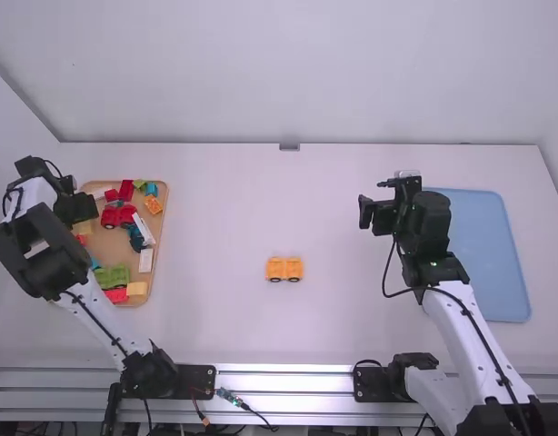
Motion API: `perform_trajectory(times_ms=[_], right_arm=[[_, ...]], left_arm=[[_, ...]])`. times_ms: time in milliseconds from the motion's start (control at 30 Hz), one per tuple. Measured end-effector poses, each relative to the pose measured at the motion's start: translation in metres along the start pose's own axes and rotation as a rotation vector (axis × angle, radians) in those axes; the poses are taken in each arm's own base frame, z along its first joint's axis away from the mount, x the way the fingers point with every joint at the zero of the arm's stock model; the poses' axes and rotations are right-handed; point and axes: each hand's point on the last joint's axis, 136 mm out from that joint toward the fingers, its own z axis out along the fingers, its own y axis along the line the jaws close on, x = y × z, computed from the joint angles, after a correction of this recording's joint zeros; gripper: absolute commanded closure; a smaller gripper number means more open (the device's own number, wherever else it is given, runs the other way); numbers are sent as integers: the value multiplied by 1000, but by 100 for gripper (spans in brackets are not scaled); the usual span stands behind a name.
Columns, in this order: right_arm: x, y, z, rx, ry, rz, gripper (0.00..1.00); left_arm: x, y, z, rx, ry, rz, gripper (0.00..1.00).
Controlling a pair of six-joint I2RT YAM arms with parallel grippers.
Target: Assemble lego blocks to make yellow taxi
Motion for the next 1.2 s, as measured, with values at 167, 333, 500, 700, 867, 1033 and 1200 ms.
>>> perform_trajectory(times_ms=[167, 333, 500, 700, 867, 1033, 1200], right_arm=[[0, 0, 0, 0, 2, -5, 1], [1, 0, 0, 0, 3, -5, 1], [1, 0, 0, 0, 4, -7, 1], [1, 0, 0, 0, 4, -7, 1], [2, 0, 0, 0, 9, -5, 1], [3, 0, 0, 0, 10, -5, 1], [3, 0, 0, 0, 10, -7, 1]], left_arm=[[2, 15, 6, 10, -27, -38, 27], [19, 20, 19, 57, -21, -44, 31], [19, 12, 23, 91, -34, -14, 33], [12, 1, 22, 118, -59, 15, 36], [14, -4, 26, 126, -64, 16, 37], [21, 0, 30, 102, -43, -13, 42], [21, 1, 30, 95, -39, -38, 49]])
